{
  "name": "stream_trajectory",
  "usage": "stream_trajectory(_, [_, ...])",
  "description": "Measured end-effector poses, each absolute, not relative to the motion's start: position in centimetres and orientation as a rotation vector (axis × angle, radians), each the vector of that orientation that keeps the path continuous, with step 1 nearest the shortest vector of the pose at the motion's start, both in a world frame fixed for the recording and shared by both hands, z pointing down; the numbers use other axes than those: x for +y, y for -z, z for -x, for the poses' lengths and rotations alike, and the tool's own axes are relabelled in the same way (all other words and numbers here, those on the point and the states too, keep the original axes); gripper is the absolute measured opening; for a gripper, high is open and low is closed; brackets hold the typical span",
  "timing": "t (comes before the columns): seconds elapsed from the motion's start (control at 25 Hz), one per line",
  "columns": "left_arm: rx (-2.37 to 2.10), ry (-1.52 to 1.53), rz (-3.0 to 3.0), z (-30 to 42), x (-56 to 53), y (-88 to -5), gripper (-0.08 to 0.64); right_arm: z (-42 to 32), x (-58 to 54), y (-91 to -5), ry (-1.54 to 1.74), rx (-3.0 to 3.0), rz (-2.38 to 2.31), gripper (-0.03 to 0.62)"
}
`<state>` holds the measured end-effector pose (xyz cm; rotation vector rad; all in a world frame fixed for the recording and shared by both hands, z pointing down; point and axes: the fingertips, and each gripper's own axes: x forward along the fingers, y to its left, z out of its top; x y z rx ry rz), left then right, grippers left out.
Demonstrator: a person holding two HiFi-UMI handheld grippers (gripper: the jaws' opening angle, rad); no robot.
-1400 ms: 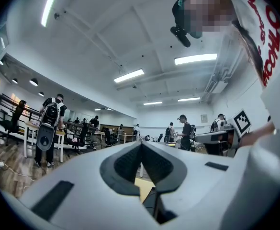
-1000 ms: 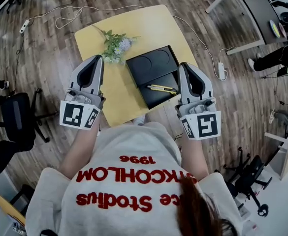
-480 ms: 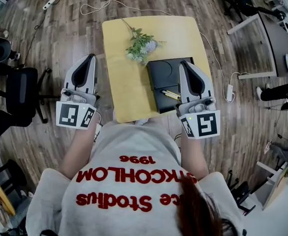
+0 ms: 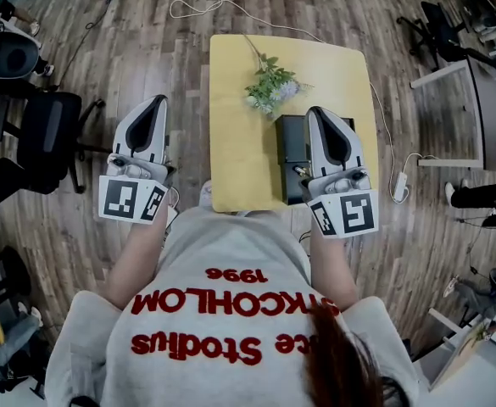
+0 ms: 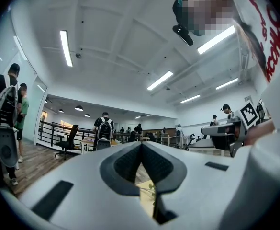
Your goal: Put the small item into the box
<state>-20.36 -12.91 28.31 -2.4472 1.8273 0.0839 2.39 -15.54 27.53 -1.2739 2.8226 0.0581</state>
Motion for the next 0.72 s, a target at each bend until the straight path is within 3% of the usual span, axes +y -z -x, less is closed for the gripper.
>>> stream_trajectory(0.72, [1.788, -0.108, 2.474, 20.3, -14.0, -28.2, 0.006, -2.3, -16.2, -27.4, -0.06, 2.794, 1.339, 0.006])
